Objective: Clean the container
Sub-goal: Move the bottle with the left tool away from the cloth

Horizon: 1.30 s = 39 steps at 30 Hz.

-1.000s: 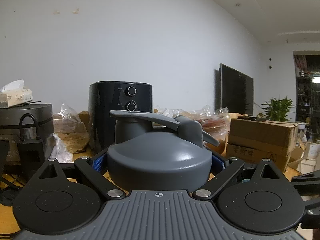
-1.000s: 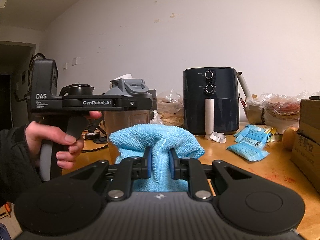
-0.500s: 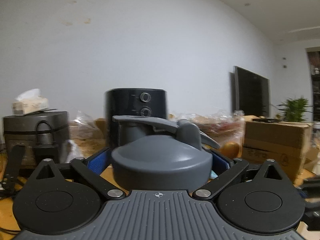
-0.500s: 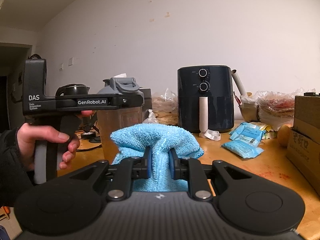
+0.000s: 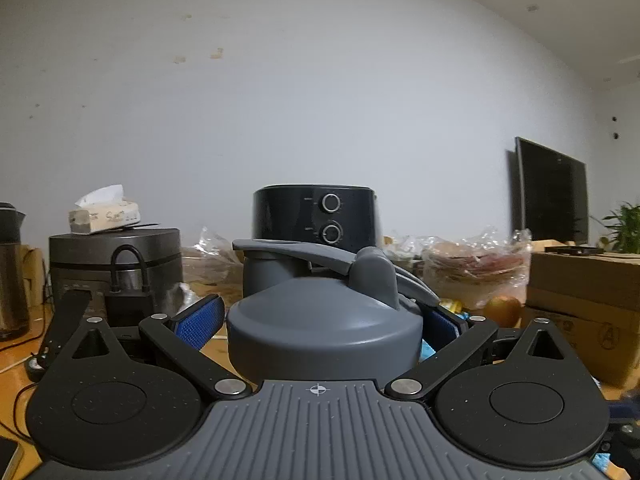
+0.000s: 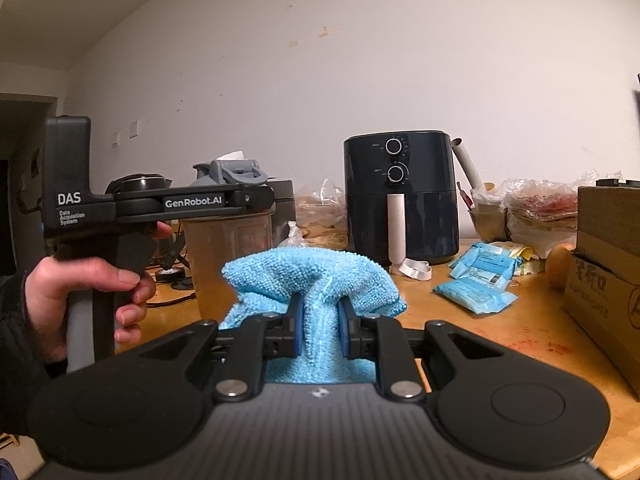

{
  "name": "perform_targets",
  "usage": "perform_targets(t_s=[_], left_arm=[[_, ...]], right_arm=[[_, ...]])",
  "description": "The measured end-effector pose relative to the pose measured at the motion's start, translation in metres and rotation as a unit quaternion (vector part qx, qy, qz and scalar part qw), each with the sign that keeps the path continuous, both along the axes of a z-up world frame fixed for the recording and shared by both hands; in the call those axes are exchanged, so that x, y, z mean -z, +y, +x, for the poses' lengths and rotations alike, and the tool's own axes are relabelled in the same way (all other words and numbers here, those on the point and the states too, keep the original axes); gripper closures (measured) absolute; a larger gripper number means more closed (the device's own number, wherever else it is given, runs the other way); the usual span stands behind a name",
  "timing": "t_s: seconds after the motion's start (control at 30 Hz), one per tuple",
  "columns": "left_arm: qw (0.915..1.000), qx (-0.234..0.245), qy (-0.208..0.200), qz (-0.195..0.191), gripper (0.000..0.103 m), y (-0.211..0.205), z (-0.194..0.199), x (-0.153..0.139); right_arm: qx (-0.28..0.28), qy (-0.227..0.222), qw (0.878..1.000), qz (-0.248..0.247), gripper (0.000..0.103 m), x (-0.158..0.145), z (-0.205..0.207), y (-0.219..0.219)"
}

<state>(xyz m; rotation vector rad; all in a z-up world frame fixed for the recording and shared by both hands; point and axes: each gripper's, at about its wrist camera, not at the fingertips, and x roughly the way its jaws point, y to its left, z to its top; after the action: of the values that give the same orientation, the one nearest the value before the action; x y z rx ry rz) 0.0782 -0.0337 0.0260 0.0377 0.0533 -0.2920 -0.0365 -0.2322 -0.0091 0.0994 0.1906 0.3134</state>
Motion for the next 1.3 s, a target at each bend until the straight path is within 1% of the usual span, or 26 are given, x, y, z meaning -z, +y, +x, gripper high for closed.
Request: perform_targets(t_s=[0.37, 0.63, 0.83, 1.0, 1.13, 1.23, 1.3], left_arm=[[0.9984, -0.056, -0.010, 0.002, 0.000, -0.014, -0.006, -0.001], [0.9935, -0.113, -0.010, 0.008, 0.000, -0.031, -0.008, -0.005], [0.9865, -0.162, -0.005, 0.022, 0.000, -0.047, -0.007, -0.005], [0.9785, -0.204, -0.012, 0.027, 0.000, -0.059, -0.009, -0.006], [0.9723, -0.232, -0.008, 0.029, 0.000, -0.065, -0.006, -0.006], [0.9676, -0.250, -0.013, 0.034, 0.000, -0.071, -0.007, -0.007], [0.9657, -0.258, -0.009, 0.029, 0.000, -0.073, -0.005, -0.008]], right_arm=[[0.008, 0.001, 1.000, 0.006, 0.090, 0.000, -0.002, -0.008], [0.008, 0.000, 1.000, 0.007, 0.090, -0.001, -0.003, -0.007], [0.009, 0.001, 1.000, 0.007, 0.090, 0.000, -0.003, -0.009], [0.009, 0.002, 1.000, 0.009, 0.090, 0.000, -0.001, -0.010], [0.010, 0.003, 1.000, 0.009, 0.090, -0.001, 0.002, -0.010], [0.015, 0.002, 1.000, 0.008, 0.090, 0.000, 0.001, -0.007], [0.016, 0.003, 1.000, 0.009, 0.090, 0.000, 0.001, -0.008]])
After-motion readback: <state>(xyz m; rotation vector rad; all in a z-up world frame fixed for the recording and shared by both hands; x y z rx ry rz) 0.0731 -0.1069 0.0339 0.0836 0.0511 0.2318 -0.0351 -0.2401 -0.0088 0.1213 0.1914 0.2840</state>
